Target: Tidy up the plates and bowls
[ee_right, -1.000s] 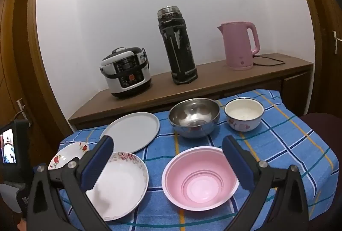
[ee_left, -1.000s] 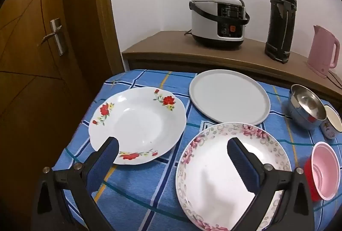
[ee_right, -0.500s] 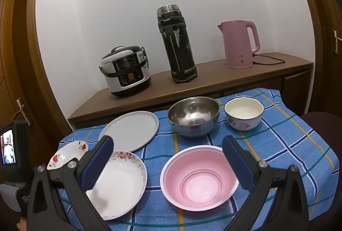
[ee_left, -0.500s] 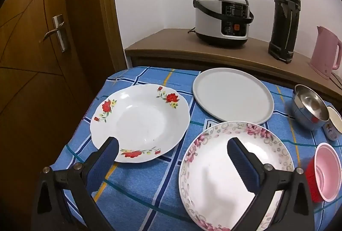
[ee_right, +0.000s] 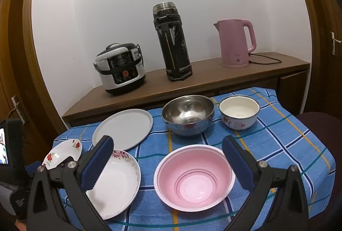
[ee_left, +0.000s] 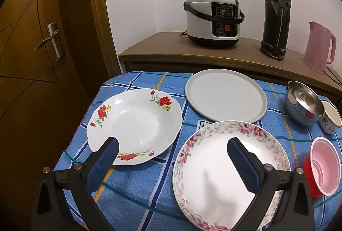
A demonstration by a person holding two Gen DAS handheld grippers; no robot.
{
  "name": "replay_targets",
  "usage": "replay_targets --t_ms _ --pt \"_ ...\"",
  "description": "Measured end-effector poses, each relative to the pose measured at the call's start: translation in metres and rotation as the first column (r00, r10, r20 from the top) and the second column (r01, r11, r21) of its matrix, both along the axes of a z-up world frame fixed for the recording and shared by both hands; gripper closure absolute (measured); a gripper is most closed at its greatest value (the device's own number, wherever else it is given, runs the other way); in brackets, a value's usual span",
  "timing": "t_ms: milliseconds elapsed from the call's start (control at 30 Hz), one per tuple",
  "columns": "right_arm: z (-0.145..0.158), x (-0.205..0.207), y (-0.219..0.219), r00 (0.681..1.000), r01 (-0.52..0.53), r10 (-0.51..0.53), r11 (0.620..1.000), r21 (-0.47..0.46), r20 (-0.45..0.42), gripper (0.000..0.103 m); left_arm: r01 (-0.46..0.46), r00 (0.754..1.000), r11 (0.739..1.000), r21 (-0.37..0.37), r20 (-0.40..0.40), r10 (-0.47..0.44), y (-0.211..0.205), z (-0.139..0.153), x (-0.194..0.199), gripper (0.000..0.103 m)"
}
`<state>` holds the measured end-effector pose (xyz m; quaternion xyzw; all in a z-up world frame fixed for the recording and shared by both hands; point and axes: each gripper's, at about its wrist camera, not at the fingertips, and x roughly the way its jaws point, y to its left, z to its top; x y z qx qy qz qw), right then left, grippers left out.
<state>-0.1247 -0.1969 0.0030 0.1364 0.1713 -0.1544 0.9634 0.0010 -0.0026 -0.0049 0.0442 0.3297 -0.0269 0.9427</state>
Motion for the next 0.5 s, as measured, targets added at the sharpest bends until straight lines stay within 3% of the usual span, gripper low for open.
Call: replay_targets --t_ms 500 --pt "0.0007 0.0018 0.0021 1.000 -0.005 0.005 1.000 -0.004 -0.006 0.000 0.001 1.000 1.000 0.008 0.002 -0.001 0.0010 0.0014 0.0003 0.000"
